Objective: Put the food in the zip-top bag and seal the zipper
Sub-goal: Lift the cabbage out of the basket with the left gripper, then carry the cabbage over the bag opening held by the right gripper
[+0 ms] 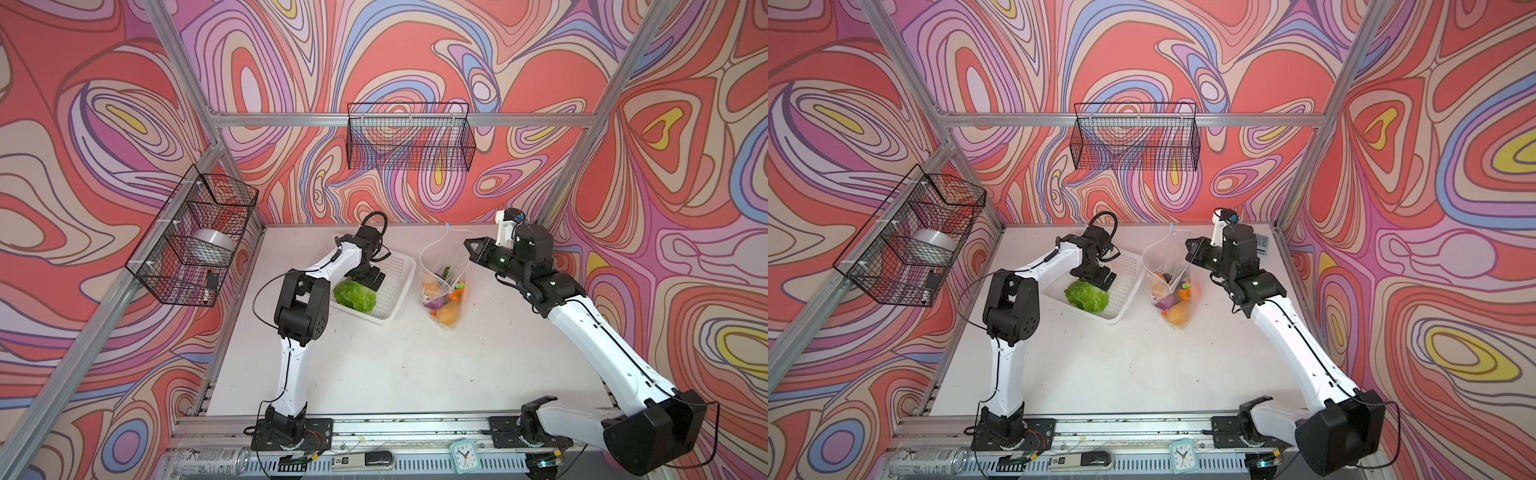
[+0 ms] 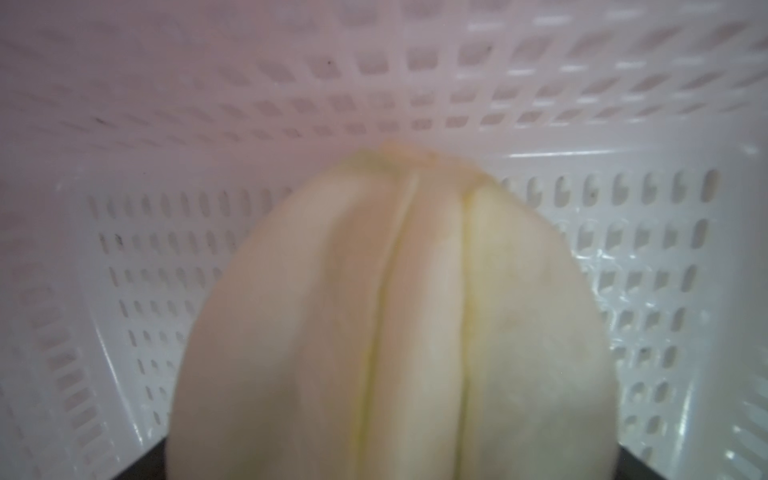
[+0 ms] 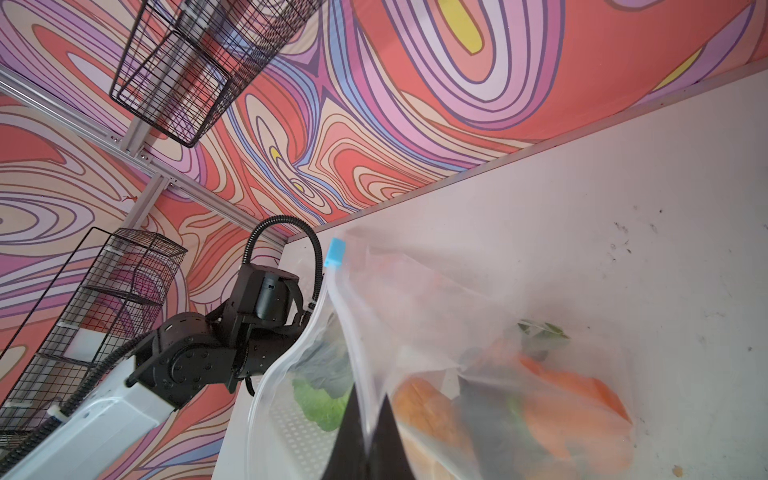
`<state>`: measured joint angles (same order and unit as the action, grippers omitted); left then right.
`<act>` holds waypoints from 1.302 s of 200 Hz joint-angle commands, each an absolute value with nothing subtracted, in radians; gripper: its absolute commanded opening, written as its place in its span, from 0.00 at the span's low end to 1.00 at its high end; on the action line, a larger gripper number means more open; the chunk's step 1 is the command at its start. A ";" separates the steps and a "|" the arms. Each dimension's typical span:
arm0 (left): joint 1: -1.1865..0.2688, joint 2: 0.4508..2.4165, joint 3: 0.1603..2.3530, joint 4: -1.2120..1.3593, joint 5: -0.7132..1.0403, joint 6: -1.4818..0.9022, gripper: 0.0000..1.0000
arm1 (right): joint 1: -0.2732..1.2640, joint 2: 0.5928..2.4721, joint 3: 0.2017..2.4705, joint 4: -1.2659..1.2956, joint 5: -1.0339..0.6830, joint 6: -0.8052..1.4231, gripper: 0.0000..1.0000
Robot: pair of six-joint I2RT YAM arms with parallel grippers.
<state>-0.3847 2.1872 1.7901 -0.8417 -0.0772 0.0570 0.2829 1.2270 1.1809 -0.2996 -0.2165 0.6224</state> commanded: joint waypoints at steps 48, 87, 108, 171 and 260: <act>-0.385 2.142 1.769 -0.844 -0.173 0.067 0.75 | 0.287 1.244 1.223 -0.263 -0.219 0.632 0.00; -0.386 2.019 1.750 -0.831 -0.165 0.049 0.74 | 0.287 1.247 1.220 -0.256 -0.221 0.640 0.00; -0.386 1.929 1.732 -0.805 -0.107 0.019 0.74 | 0.287 1.249 1.216 -0.254 -0.221 0.644 0.00; -0.391 1.653 1.687 -0.641 0.187 -0.153 0.66 | 0.287 1.250 1.196 -0.234 -0.239 0.668 0.00; -0.560 1.491 1.643 -0.193 0.481 -0.468 0.63 | 0.287 1.225 1.167 -0.220 -0.253 0.686 0.00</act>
